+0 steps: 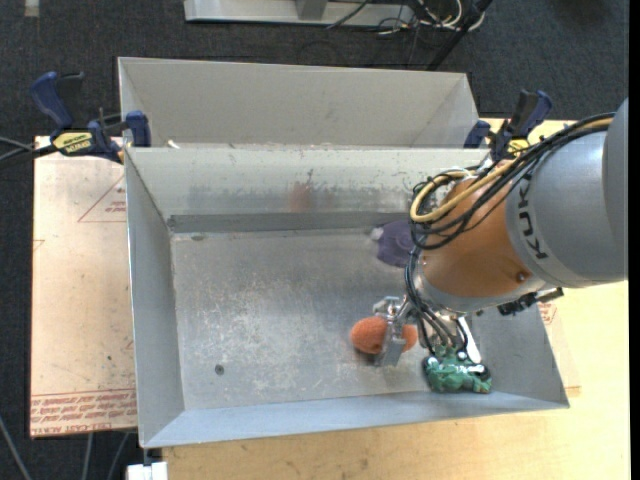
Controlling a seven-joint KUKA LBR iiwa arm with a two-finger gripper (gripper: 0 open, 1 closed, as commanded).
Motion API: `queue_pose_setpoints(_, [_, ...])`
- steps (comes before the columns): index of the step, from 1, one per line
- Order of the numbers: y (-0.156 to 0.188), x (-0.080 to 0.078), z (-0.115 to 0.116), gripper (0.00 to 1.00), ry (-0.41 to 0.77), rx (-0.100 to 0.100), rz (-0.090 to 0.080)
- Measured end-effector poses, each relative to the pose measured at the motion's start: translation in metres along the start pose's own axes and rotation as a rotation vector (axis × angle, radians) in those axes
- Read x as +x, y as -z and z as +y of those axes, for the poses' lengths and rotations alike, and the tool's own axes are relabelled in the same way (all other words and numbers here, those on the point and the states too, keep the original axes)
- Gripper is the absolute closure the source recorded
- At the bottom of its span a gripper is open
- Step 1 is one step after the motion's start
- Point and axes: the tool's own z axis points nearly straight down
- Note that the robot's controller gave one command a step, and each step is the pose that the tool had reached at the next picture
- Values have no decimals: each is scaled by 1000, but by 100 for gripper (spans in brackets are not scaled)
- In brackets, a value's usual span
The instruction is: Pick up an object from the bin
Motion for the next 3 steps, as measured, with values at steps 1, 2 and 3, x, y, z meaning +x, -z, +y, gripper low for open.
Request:
queue_pose_setpoints(1, [1,0,0,100,0,0,1])
queue_pose_setpoints(2, [6,1,0,100,0,0,2])
queue_pose_setpoints(3, [17,2,0,100,1,0,7])
